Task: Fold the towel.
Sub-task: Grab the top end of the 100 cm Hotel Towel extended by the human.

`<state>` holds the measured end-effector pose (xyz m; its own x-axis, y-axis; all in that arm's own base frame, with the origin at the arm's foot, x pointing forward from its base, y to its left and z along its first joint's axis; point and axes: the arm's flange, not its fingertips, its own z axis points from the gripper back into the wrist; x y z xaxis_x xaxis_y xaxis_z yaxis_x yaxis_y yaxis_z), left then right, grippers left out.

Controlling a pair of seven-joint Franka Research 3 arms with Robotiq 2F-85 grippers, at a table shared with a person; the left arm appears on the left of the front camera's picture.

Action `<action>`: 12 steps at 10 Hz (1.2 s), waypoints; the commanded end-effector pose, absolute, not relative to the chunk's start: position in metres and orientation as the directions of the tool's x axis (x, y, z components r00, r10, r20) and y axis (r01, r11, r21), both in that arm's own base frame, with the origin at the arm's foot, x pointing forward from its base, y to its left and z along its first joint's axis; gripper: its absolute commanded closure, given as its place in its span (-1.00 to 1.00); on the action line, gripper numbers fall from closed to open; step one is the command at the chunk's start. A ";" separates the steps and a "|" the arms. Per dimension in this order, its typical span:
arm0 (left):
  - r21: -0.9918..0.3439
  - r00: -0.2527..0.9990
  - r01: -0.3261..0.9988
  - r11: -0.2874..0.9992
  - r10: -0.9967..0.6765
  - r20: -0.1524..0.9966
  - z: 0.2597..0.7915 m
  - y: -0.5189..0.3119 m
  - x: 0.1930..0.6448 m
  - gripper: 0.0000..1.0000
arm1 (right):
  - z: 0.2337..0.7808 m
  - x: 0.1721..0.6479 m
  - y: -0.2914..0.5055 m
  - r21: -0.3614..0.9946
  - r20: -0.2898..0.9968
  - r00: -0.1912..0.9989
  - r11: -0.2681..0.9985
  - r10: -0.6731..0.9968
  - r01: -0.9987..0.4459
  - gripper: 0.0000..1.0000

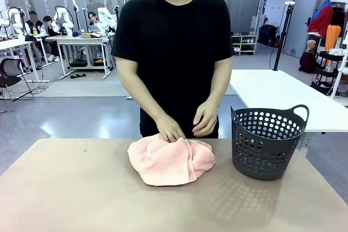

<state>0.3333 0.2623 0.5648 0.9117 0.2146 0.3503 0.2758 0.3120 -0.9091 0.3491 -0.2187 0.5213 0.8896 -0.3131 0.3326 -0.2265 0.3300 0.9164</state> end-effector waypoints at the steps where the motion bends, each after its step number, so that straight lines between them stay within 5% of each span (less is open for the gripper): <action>1: -0.910 0.911 0.279 0.308 0.214 0.352 0.565 0.262 0.333 -1.00 | 0.523 0.349 -0.219 0.917 0.334 0.889 0.329 -0.314 -0.228 -1.00; 12: -0.910 0.911 0.279 0.308 0.214 0.352 0.565 0.262 0.333 -1.00 | 0.523 0.349 -0.219 0.917 0.334 0.889 0.329 -0.314 -0.228 -1.00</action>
